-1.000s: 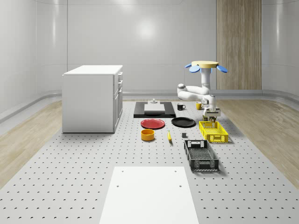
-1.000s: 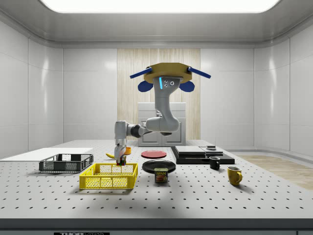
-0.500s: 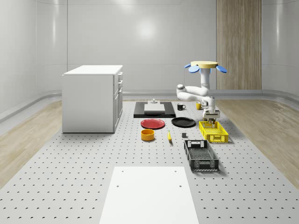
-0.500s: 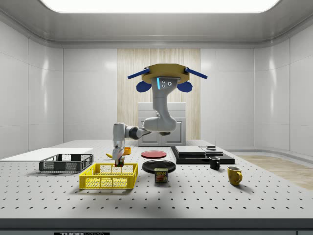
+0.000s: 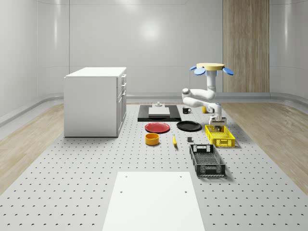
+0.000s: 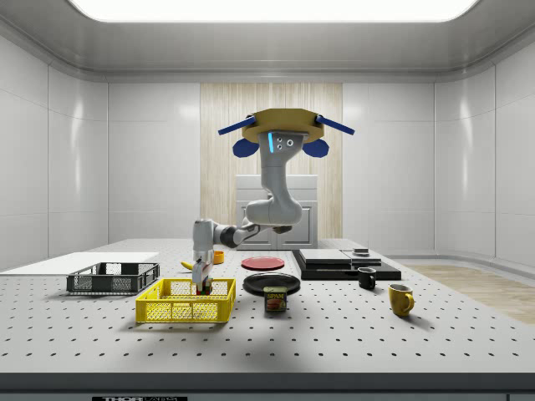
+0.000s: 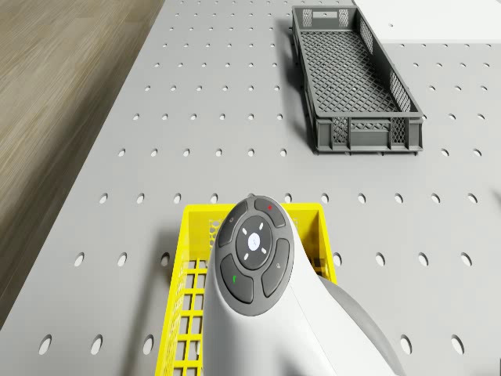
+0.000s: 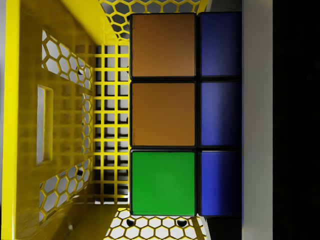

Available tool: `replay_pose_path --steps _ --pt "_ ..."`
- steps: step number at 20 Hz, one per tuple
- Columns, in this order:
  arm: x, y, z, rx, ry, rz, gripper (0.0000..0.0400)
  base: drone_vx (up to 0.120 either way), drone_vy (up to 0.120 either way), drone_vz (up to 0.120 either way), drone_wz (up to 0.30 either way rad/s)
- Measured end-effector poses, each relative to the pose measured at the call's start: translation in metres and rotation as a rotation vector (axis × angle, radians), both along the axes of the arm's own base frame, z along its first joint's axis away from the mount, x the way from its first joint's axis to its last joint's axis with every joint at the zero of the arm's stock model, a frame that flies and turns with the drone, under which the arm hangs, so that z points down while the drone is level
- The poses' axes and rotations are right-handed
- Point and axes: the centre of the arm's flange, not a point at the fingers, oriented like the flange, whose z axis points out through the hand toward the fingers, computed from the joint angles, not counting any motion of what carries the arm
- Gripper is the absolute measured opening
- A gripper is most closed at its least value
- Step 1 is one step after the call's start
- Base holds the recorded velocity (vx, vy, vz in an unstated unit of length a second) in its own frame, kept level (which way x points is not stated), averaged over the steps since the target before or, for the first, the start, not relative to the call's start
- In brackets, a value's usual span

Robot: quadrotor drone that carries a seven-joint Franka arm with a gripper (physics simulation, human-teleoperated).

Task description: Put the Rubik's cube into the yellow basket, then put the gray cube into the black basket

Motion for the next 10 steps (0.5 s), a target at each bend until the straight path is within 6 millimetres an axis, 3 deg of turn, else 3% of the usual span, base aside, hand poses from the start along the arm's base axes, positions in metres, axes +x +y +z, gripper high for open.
replay_pose_path --steps 10 --pt "0.000 0.000 0.035 0.000 0.000 0.000 0.0325 0.000 0.000 0.000 0.000"
